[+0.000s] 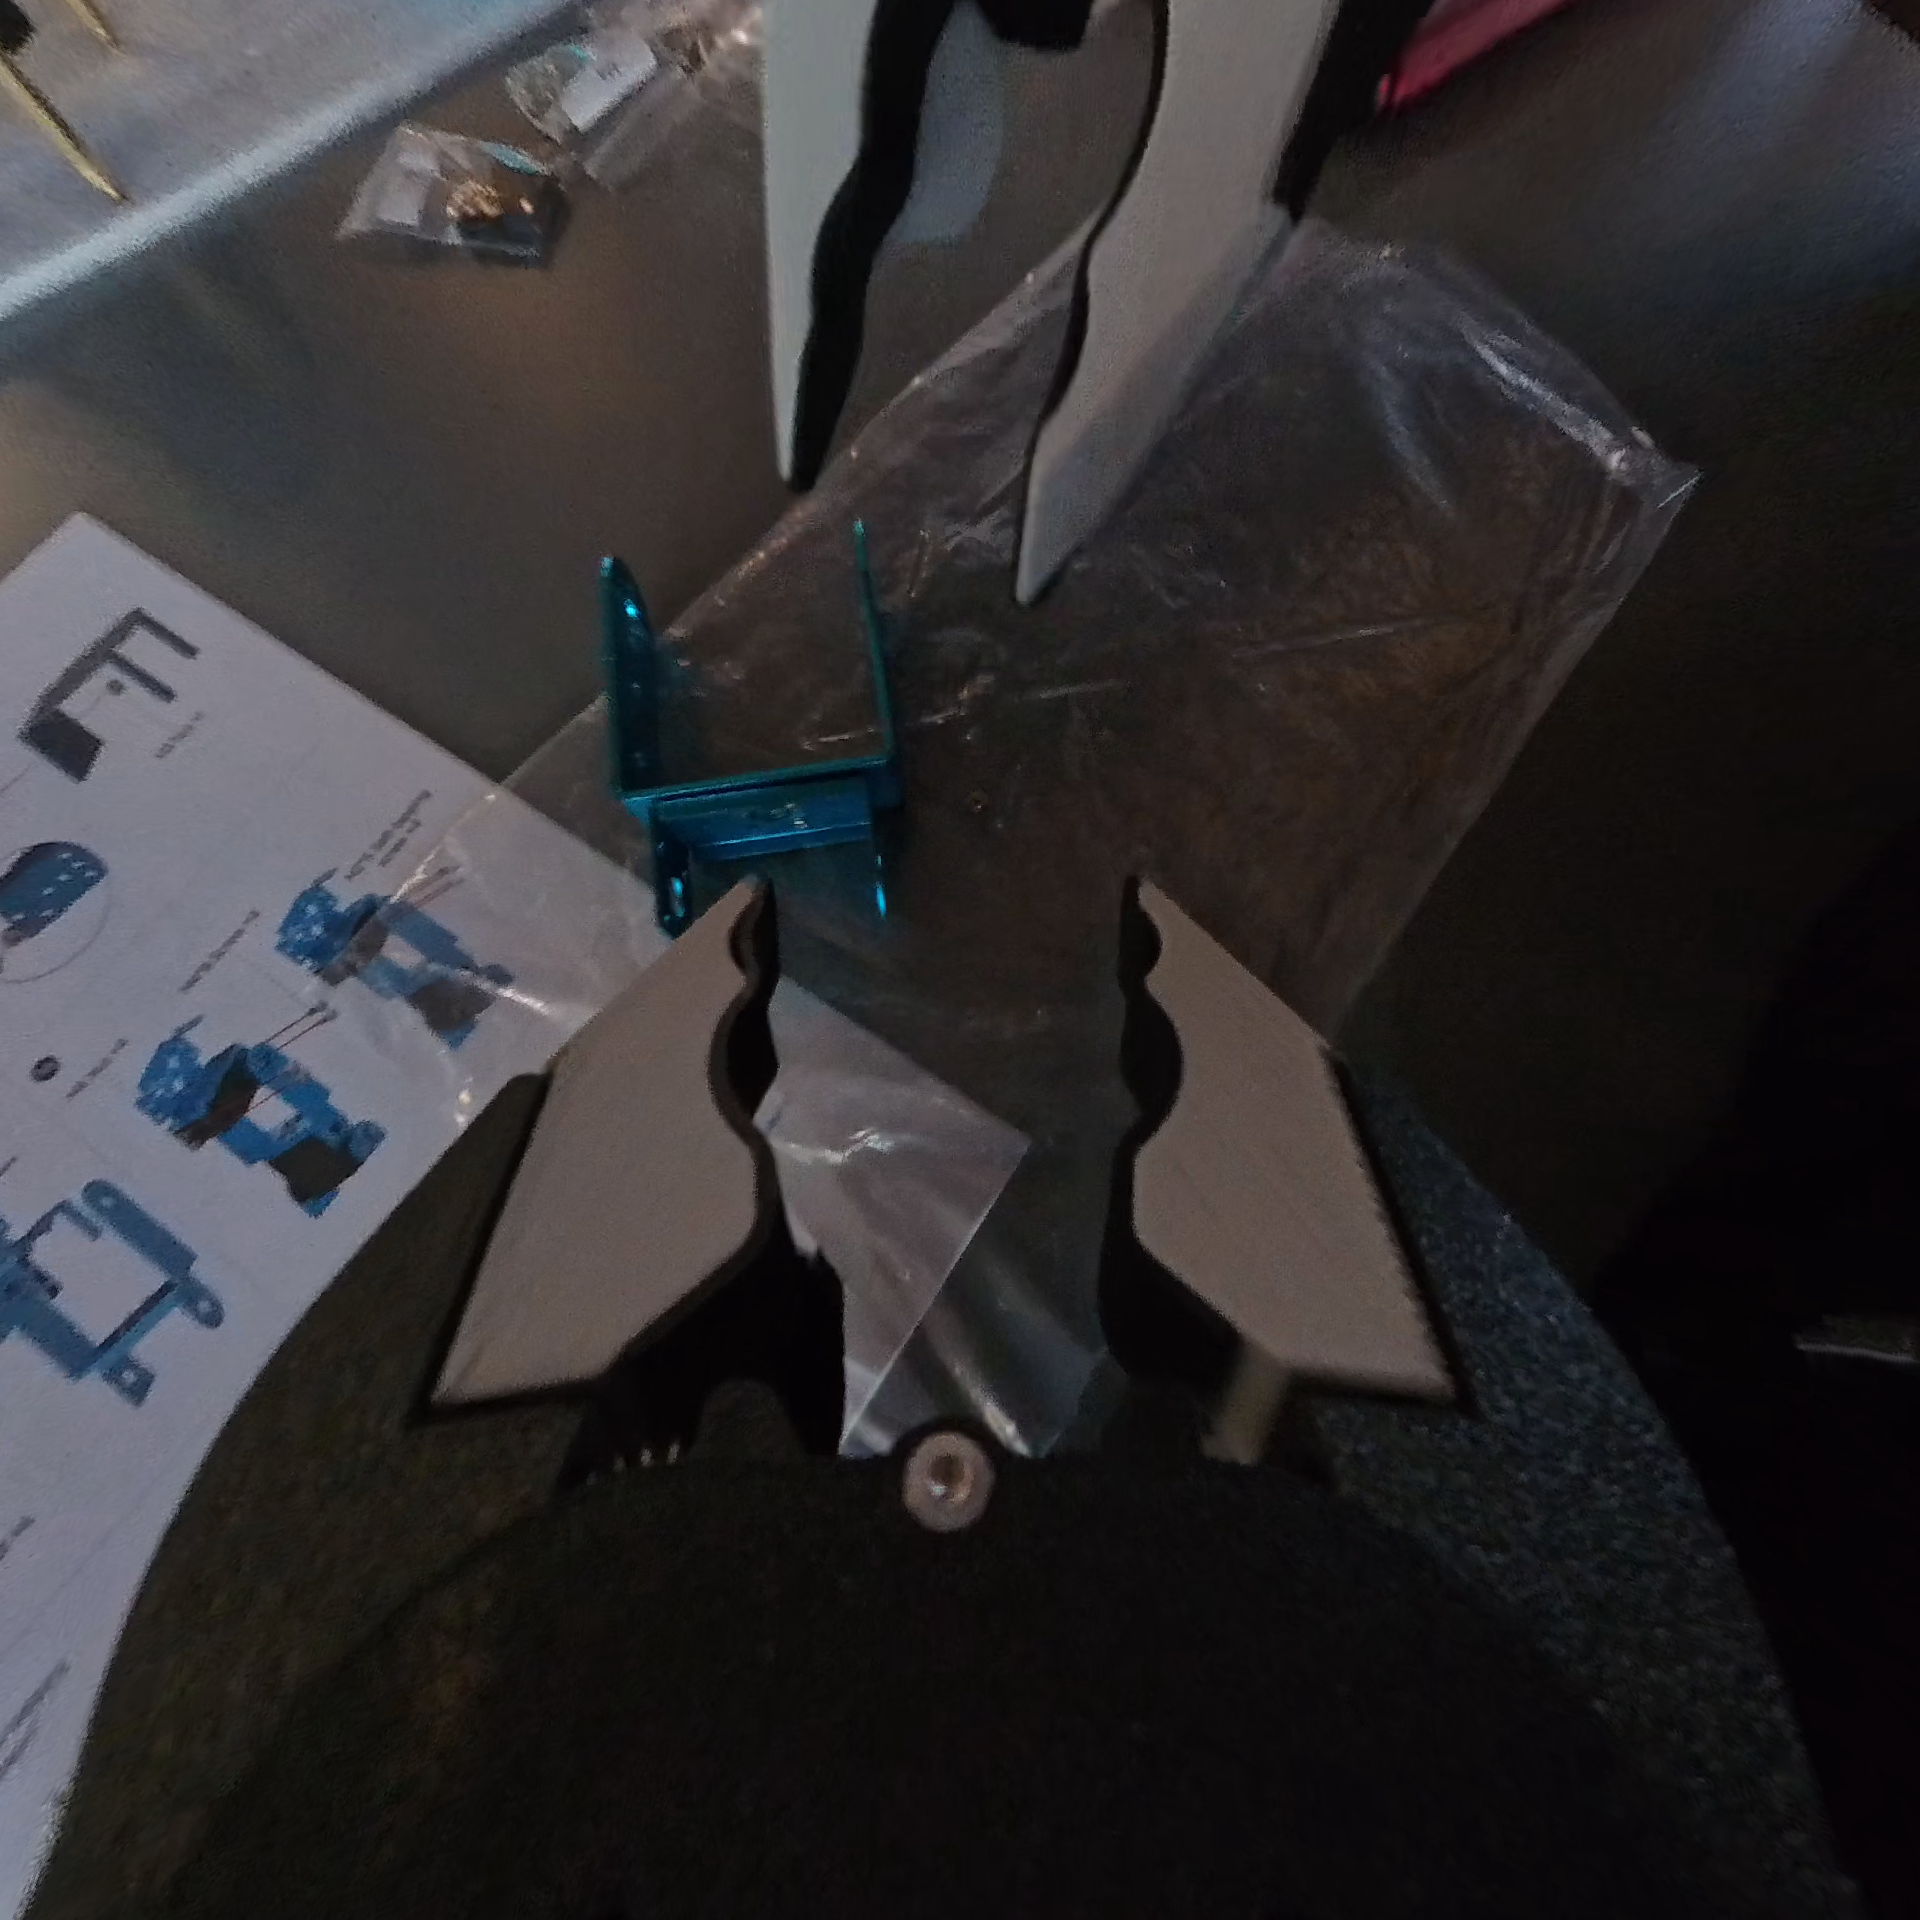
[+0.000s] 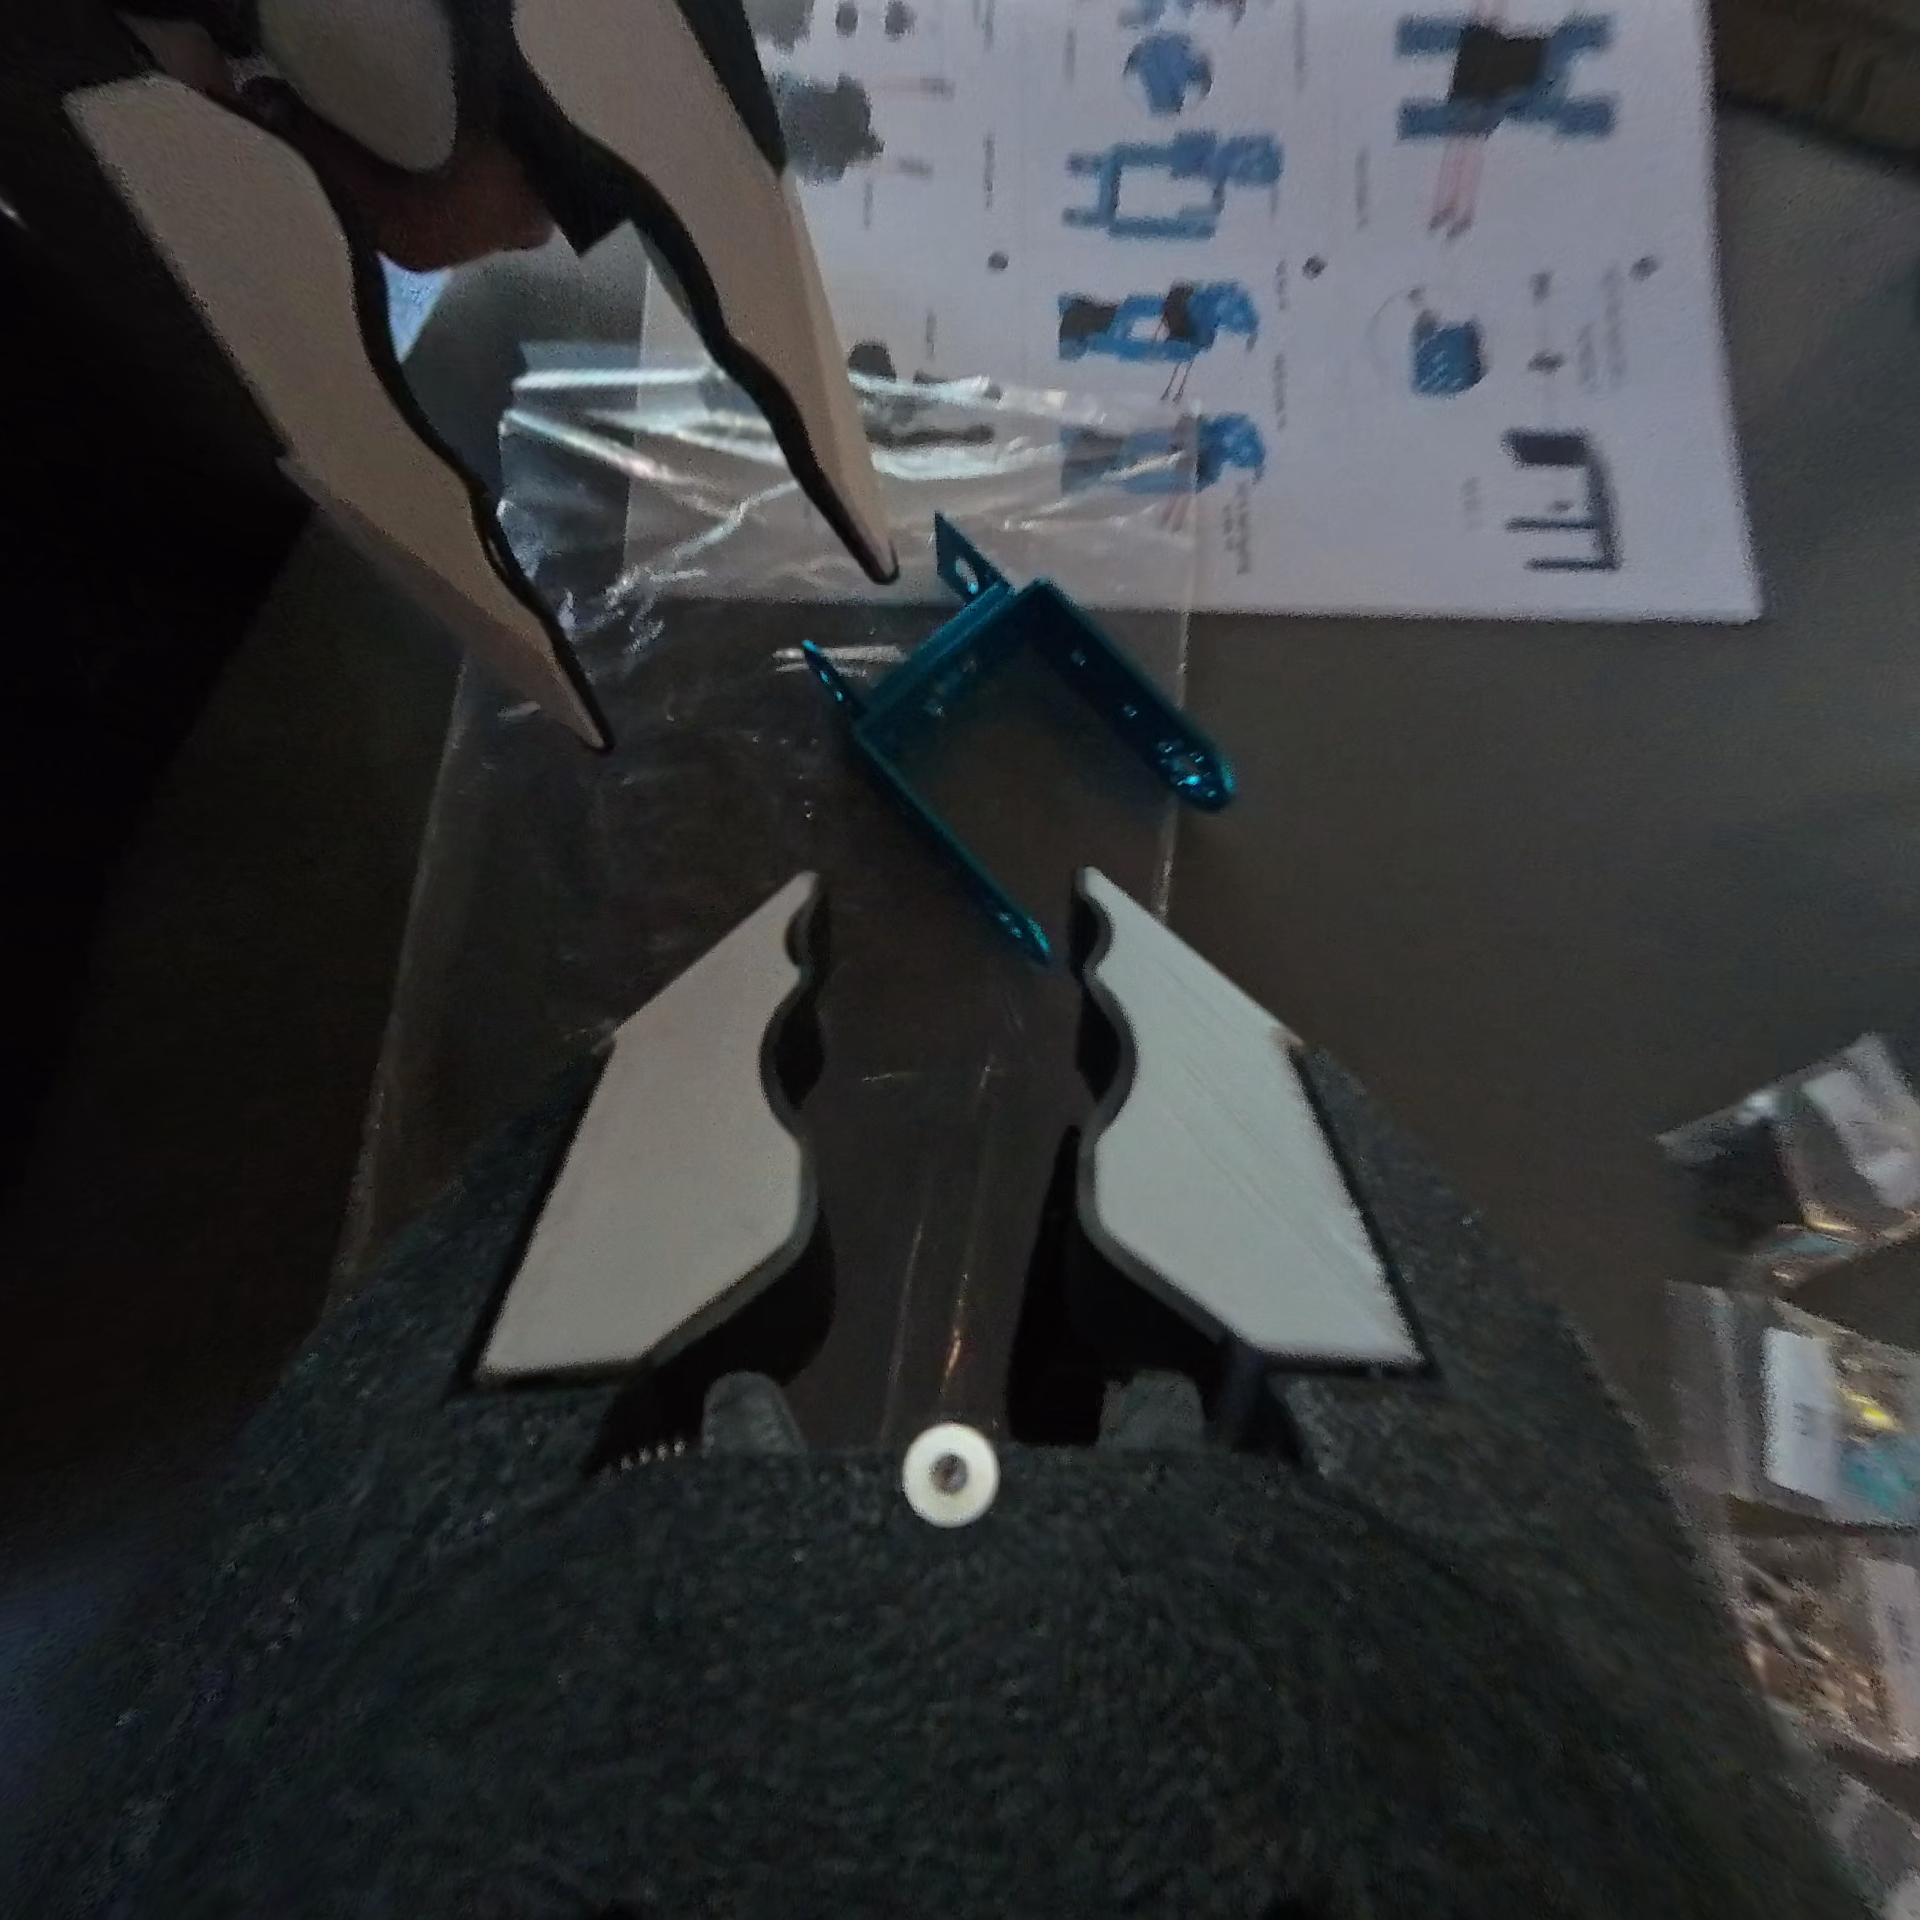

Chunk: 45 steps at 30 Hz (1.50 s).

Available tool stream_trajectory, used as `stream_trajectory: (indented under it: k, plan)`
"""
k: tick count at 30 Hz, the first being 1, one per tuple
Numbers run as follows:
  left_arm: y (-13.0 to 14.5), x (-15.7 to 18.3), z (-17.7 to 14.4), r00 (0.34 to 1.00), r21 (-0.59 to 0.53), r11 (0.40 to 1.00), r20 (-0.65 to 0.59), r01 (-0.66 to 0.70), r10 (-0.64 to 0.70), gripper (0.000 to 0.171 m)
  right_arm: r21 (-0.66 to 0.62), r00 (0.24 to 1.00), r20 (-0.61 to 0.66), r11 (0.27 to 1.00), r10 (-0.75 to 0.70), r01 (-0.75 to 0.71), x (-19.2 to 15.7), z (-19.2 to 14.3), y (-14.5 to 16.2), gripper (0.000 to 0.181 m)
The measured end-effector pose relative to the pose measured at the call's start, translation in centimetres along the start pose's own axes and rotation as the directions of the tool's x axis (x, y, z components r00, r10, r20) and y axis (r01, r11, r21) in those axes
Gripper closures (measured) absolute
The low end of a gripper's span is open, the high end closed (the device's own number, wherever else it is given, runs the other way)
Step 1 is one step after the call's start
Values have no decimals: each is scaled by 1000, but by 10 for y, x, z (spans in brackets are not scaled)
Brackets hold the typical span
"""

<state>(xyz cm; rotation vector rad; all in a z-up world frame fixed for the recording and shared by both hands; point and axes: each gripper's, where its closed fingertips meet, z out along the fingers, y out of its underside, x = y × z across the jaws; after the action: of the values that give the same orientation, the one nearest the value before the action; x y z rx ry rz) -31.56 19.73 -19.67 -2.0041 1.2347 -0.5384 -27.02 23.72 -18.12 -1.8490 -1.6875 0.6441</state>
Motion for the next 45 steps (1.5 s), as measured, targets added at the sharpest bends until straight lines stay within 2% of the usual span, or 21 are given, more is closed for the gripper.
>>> stream_trajectory:
  k: [2,3,5,8,10,15,25,27,32,38,42,45]
  plan:
    - [-3,0,-11,1000,41,999,8,11,-11,108,29,999,21,999,-41,40,-8,-11,-10,159]
    - [-5,0,-17,1000,64,998,12,18,-19,108,28,995,80,998,-64,62,-21,-11,-13,163]
    - [-8,0,-28,999,115,993,26,36,-39,111,-20,985,145,995,-93,97,-34,-1,-14,163]
    - [-9,0,-39,996,171,983,41,72,-80,112,-164,974,195,975,-116,149,-37,20,-3,162]
    - [-6,-2,-45,993,183,980,79,76,-92,112,-258,967,223,949,-127,184,-37,28,5,161]
    - [13,1,-58,984,161,984,148,74,-98,113,-369,950,254,889,-183,270,-39,39,11,161]
    - [35,11,-75,970,179,978,197,104,-139,113,-434,940,238,839,-244,328,-35,43,7,171]
    - [37,12,-77,969,179,979,205,100,-136,113,-433,936,239,835,-258,340,-38,43,7,178]
    - [40,15,-78,968,167,982,219,85,-121,113,-401,942,207,855,-264,328,-37,42,7,180]
    - [38,19,-67,973,149,986,205,73,-103,113,-305,961,209,922,-180,239,-33,34,7,180]
    - [26,16,-49,978,155,986,188,66,-95,114,-163,976,217,985,-17,53,-21,28,-9,179]
    - [20,11,-27,982,118,990,160,83,-101,114,-72,967,217,990,131,-118,-6,27,-23,178]
